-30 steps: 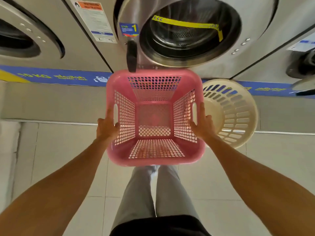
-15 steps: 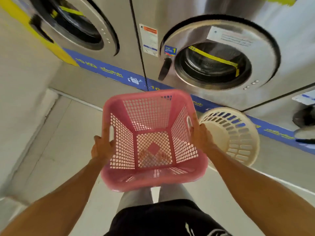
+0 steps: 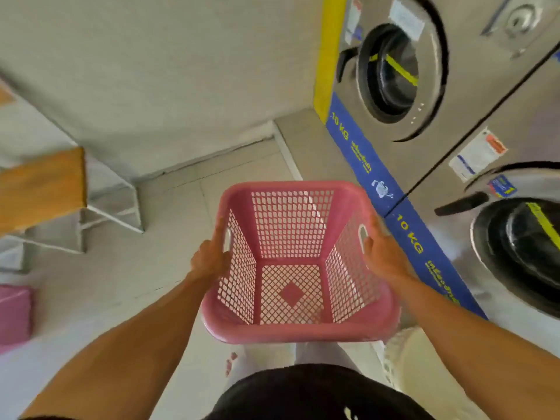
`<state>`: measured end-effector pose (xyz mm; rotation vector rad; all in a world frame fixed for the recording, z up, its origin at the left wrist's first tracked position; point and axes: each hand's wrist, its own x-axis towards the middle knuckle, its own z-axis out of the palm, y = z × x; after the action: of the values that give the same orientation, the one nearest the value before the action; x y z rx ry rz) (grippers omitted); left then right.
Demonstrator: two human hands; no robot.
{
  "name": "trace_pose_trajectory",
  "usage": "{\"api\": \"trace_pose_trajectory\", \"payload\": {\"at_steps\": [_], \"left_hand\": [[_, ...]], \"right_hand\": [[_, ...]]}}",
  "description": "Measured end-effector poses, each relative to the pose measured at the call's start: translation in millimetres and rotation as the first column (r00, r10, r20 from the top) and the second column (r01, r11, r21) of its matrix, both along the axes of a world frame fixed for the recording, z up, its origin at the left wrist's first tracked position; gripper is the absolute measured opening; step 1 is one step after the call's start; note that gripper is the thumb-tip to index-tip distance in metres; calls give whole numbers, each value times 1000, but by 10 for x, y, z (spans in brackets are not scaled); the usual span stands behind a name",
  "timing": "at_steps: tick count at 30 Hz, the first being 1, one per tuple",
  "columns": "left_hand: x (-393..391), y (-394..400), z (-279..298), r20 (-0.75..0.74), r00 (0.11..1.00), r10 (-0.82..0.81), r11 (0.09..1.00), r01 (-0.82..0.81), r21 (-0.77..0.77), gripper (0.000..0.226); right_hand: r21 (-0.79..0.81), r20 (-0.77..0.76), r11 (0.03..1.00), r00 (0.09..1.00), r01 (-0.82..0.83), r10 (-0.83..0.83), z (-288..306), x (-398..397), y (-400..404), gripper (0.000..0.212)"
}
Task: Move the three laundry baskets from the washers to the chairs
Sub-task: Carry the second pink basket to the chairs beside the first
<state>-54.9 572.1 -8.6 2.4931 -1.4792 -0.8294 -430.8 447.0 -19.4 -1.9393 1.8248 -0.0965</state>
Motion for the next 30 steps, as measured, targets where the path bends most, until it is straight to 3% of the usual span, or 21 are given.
{"api": "trace_pose_trajectory", "payload": {"at_steps": [4, 12, 20, 30], "left_hand": [[368, 805, 42, -15, 986, 168, 985, -168, -38, 101], [1069, 2701, 2, -36, 891, 452, 885, -453, -106, 102], [1756, 4195, 84, 42, 785, 619, 783, -611, -119, 94], [2659, 5215, 30, -5, 677, 736, 669, -729, -145, 99]], "right_hand": [[-7, -102, 985, 980, -175, 174, 127, 695, 95, 67], [-49, -120, 875, 872, -482, 474, 526, 2122, 1120, 65], [-93, 3, 793, 797, -602, 605, 439, 3269, 2142, 67], [-86, 3, 675, 677, -733, 736, 349, 4835, 2843, 68]]}}
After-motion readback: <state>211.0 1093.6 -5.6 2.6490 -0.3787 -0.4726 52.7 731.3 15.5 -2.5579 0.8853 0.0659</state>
